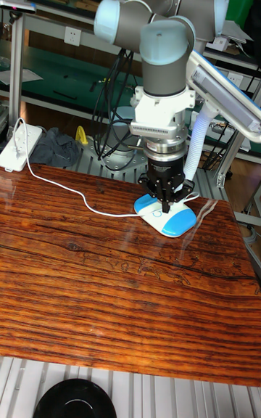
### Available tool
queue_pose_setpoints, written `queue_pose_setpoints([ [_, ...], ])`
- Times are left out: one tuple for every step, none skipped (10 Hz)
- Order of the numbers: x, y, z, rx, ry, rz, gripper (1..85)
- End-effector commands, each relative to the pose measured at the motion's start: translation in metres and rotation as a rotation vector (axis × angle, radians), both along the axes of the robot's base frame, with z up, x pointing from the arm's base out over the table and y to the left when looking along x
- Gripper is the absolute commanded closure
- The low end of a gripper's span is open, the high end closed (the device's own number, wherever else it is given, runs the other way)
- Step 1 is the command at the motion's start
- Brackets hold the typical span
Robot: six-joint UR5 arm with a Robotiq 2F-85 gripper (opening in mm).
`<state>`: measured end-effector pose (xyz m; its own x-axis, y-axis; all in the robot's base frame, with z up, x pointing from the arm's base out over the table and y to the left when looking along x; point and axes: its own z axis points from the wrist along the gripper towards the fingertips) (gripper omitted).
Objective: Turn on the desk lamp by pressing the button
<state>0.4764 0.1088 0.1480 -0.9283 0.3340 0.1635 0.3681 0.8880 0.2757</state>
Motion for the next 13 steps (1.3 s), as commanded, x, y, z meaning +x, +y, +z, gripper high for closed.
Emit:
queue_pose_setpoints([
  [-0.006,0.000,-0.004,-0.009,0.005,0.021,84.7],
  [-0.006,0.000,-0.004,-0.009,0.007,0.022,84.7],
  [-0.006,-0.001,-0.004,-0.012,0.005,0.026,84.7],
  [-0.007,-0.004,-0.005,-0.025,0.007,0.032,84.7],
  [-0.005,-0.010,-0.007,-0.050,0.001,0.025,84.7],
  [-0.003,-0.011,-0.007,-0.053,-0.006,0.023,84.7],
  [-0.003,-0.006,-0.006,-0.035,-0.009,0.022,84.7],
  [-0.002,-0.008,-0.007,-0.039,-0.014,0.028,84.7],
  [-0.003,0.000,-0.004,-0.007,-0.016,0.047,84.7],
  [-0.007,0.011,0.000,0.041,-0.013,0.088,84.7],
  [-0.010,0.014,0.001,0.052,-0.003,0.085,84.7],
  [-0.005,-0.005,-0.006,-0.025,-0.027,0.112,84.7],
  [-0.007,0.008,-0.001,0.027,-0.021,0.110,84.7],
])
